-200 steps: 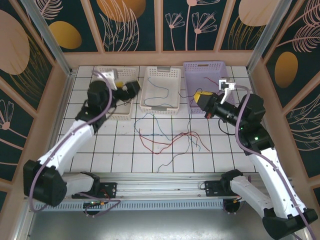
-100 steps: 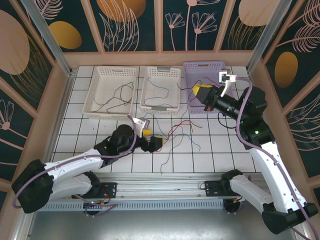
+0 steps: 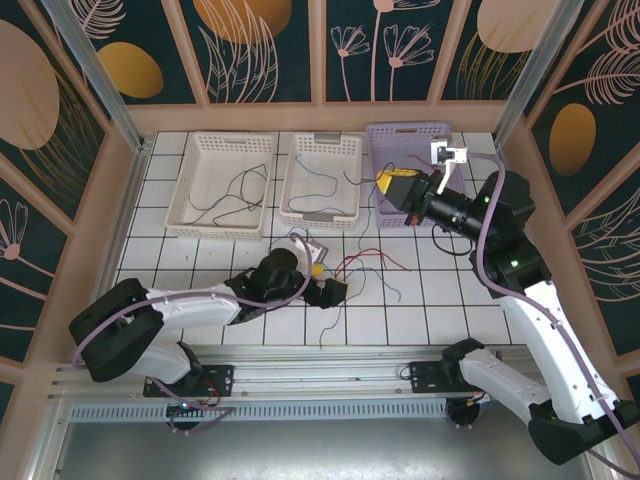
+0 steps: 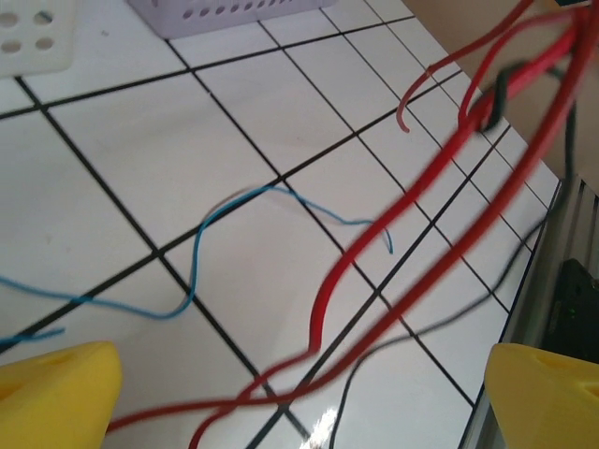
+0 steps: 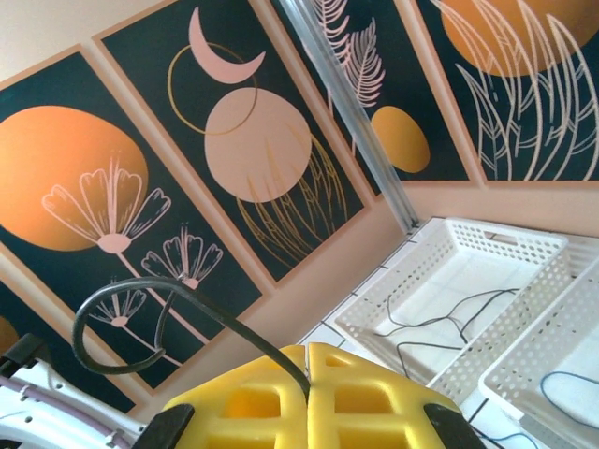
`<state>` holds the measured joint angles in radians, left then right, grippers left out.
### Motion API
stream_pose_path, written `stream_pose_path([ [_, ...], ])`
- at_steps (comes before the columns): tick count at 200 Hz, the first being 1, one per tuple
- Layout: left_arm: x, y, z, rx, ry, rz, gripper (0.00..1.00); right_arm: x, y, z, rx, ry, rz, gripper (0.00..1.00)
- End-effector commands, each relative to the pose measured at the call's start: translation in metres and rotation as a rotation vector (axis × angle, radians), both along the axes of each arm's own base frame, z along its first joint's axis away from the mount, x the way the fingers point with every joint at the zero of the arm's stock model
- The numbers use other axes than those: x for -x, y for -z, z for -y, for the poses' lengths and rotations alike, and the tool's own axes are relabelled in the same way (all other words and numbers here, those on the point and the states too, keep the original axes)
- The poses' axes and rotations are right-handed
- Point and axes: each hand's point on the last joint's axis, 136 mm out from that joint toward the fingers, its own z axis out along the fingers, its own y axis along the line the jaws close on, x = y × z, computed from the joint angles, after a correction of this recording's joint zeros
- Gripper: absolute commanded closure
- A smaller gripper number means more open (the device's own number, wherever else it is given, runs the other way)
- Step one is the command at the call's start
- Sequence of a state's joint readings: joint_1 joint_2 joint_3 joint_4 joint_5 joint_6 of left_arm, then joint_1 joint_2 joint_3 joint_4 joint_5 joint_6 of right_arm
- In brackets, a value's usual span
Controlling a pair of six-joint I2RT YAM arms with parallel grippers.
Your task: Untangle the cables
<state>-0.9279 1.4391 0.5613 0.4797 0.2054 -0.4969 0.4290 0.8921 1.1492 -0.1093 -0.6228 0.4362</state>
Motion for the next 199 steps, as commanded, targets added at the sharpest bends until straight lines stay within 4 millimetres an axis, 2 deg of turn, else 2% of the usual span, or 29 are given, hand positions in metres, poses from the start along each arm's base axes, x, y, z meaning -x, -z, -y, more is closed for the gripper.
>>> stream_pose_path([
  [1, -0.010, -0.020, 0.018, 0.045, 0.026, 0.075, 0.02, 0.012, -0.023, -0.004, -0.034, -0.040, 0.051, 1.00],
  [20, -0.013, -0.018, 0.022, 0.046, 0.028, 0.081, 0.04, 0.016, -0.026, -0.005, -0.036, -0.047, 0.054, 1.00],
  [40, -0.012, -0.016, 0.025, 0.052, 0.041, 0.077, 0.19, 0.016, -0.030, -0.003, -0.035, -0.034, 0.059, 1.00],
  [73, -0.006, -0.009, 0.021, 0.053, 0.052, 0.060, 0.61, 0.009, -0.037, 0.009, -0.033, 0.062, 0.080, 1.00],
  [96, -0.001, -0.004, 0.011, 0.034, 0.044, 0.058, 1.00, -0.001, -0.042, 0.020, -0.026, 0.157, 0.088, 1.00],
  [117, 0.004, -0.001, -0.001, 0.018, 0.030, 0.060, 1.00, -0.011, -0.049, 0.034, -0.017, 0.269, 0.104, 1.00],
  [141, 0.005, -0.007, -0.020, 0.010, -0.027, 0.090, 1.00, -0.029, -0.051, 0.061, 0.006, 0.460, 0.107, 1.00],
  [171, 0.001, -0.028, -0.054, 0.010, -0.153, 0.159, 1.00, -0.046, -0.051, 0.098, 0.033, 0.694, 0.103, 1.00],
  [199, -0.004, -0.044, -0.086, -0.018, -0.274, 0.203, 1.00, -0.050, -0.058, 0.127, 0.040, 0.852, 0.117, 1.00],
])
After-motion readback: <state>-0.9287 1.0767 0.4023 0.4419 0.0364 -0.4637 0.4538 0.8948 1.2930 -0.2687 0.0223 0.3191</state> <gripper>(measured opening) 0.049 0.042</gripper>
